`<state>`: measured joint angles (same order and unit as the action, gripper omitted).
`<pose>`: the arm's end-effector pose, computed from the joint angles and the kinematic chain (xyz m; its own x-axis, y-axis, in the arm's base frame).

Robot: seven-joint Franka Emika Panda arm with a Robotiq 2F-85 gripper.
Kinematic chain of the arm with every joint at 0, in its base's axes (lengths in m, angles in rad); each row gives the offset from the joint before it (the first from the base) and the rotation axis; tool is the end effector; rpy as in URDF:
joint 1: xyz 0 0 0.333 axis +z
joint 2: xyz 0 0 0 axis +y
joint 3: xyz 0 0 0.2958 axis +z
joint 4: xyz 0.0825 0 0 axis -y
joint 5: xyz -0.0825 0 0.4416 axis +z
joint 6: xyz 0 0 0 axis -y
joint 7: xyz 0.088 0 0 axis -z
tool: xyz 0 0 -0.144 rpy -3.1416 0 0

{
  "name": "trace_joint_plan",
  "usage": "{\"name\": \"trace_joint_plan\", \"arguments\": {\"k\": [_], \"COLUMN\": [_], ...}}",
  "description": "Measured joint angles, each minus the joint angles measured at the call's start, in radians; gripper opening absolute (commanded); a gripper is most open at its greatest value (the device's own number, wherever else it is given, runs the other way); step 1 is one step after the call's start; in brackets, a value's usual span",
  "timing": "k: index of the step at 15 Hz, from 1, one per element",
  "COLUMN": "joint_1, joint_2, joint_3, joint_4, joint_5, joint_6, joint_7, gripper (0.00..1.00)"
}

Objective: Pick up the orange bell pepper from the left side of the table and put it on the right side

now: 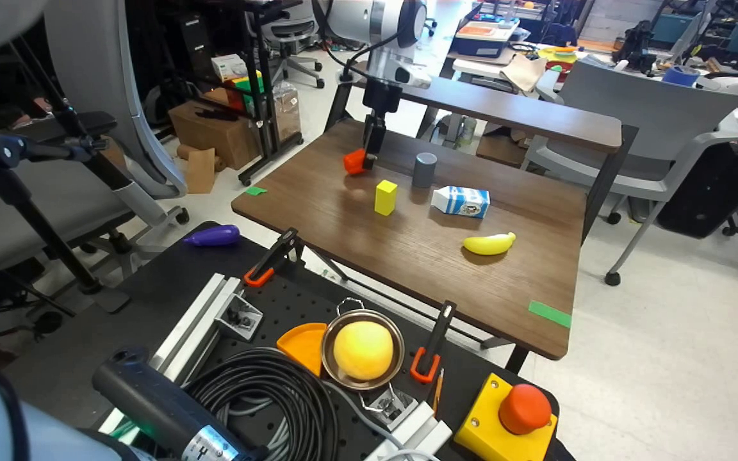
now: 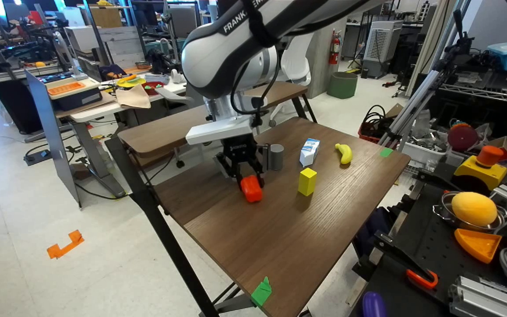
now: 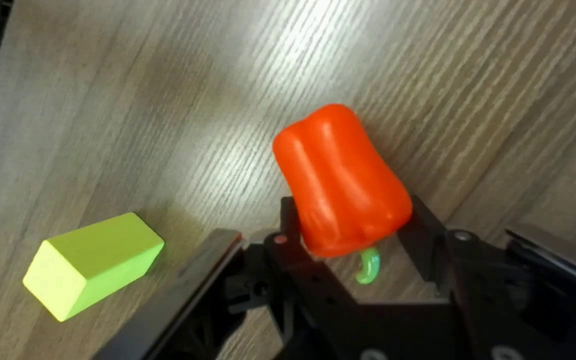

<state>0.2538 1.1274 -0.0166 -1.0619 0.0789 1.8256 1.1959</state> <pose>0.7179 0.1856 0.0309 0.5194 -0.8361 -0.1762 -0.7757 -0.5479 0.3132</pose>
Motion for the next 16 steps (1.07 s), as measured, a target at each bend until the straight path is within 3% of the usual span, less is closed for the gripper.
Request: {"name": "trace_joint_plan", "arguments": {"k": [3,9,16], "joint_1": [0.003,-0.022,-0.192], "joint_2": [-0.063,-0.308,-0.538], "joint_3": [0.02,0.021,0.004], "joint_4": [-0.066,-0.333,-0.628], "joint_5": [0.0,0.025,0.206], "joint_6": [-0.036,-0.012,0.127], "joint_7": [-0.039,-0.046,-0.078], "gripper": [0.27,0.27,0.27]}}
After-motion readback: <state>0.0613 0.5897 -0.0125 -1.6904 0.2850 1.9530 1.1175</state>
